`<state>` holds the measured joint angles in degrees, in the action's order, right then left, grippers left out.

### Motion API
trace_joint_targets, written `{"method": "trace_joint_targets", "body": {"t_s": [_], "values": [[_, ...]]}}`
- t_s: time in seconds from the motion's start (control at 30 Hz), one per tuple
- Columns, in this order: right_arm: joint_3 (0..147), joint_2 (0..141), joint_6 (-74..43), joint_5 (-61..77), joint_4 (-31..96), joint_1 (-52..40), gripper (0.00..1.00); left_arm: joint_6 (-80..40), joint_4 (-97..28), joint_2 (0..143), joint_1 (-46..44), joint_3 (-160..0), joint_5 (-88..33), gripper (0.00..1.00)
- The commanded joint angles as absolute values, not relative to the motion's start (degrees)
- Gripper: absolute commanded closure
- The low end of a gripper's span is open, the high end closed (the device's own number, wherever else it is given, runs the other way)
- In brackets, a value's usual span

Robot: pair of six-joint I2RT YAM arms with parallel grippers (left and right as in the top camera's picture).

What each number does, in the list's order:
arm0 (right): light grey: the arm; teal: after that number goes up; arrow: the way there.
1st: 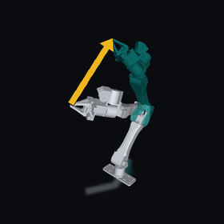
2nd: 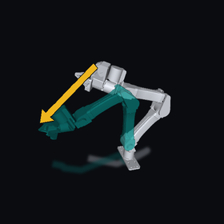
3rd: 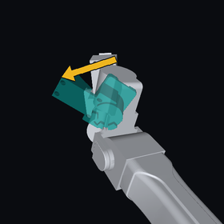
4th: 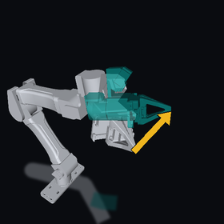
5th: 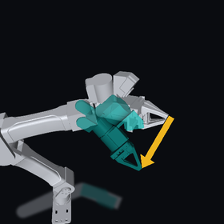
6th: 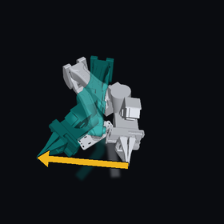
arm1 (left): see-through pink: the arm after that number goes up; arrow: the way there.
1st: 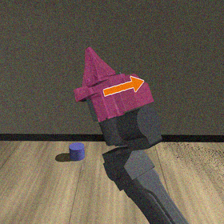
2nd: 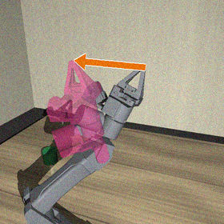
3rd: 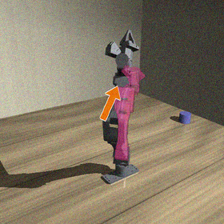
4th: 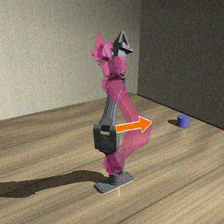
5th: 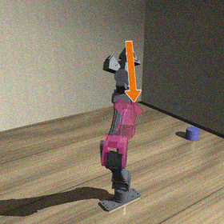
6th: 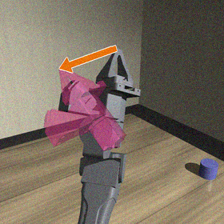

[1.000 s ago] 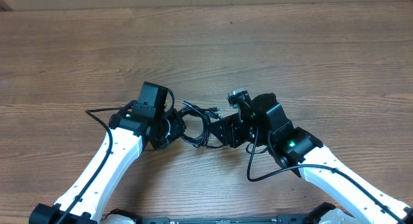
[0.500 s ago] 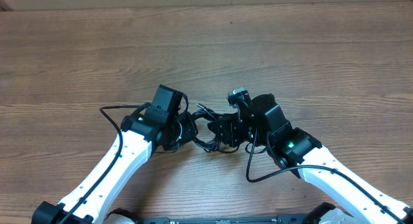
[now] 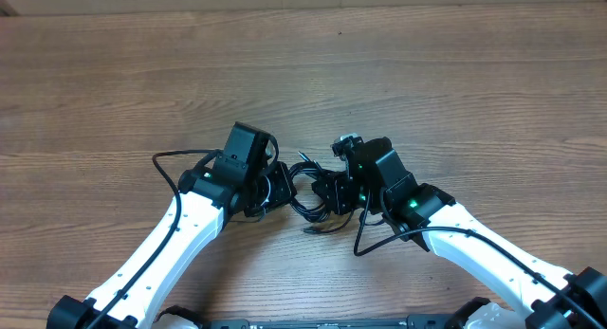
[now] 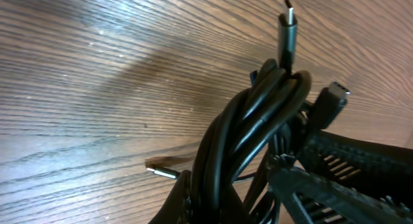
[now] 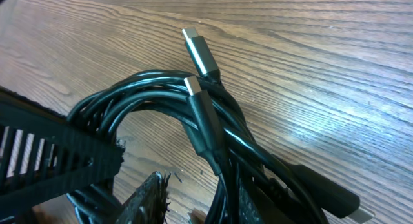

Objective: Untangle cables

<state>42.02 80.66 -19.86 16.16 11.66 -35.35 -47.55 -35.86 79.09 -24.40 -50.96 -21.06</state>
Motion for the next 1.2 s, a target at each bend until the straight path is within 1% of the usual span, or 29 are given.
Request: {"method": "trace_joint_targets", "body": {"t_s": [0.0,0.2,0.33,0.5,0.57,0.6,0.73,0.87,0.97,1.07,1.17], "values": [[43.11,81.3,-19.92,13.54,12.69,-35.62,0.67,-46.24,-33.67,78.41,-24.88,-52.03,-27.22,0.96],[43.09,81.41,-19.92,11.09,14.87,-35.62,0.72,-44.73,-29.08,78.41,-24.88,-52.03,-33.19,0.96],[43.09,81.41,-19.97,7.44,14.92,-35.62,0.76,-43.13,-28.14,78.41,-24.88,-52.03,-36.16,0.96],[43.09,81.71,-19.92,4.97,14.81,-35.62,0.78,-38.44,-27.77,78.41,-24.88,-52.03,-43.07,0.96],[43.09,82.02,-19.92,4.99,14.68,-35.62,0.78,-38.26,-27.09,78.41,-24.91,-52.03,-44.91,0.96],[43.09,82.02,-19.92,4.99,14.68,-35.62,0.8,-38.24,-26.59,78.41,-24.91,-52.03,-45.87,0.96],[43.09,82.06,-19.92,4.97,14.66,-35.62,0.96,-38.3,-24.18,78.41,-24.88,-52.03,-49.15,0.96],[43.2,81.58,-19.94,5.32,14.68,-35.62,0.96,-38.3,-23.83,78.41,-24.82,-52.03,-47.37,0.96],[43.22,79.85,-19.92,8.29,15.42,-35.62,0.96,-38.35,-23.77,78.41,-24.77,-52.03,-44.77,0.96],[43.22,76.95,-19.92,12.51,17.54,-35.4,0.96,-38.61,-23.77,78.41,-24.77,-52.03,-38.09,0.96],[43.22,73.32,-20.21,15.2,21.32,-34.94,0.96,-42.06,-23.75,78.41,-24.77,-52.03,-30.17,0.96]]}}
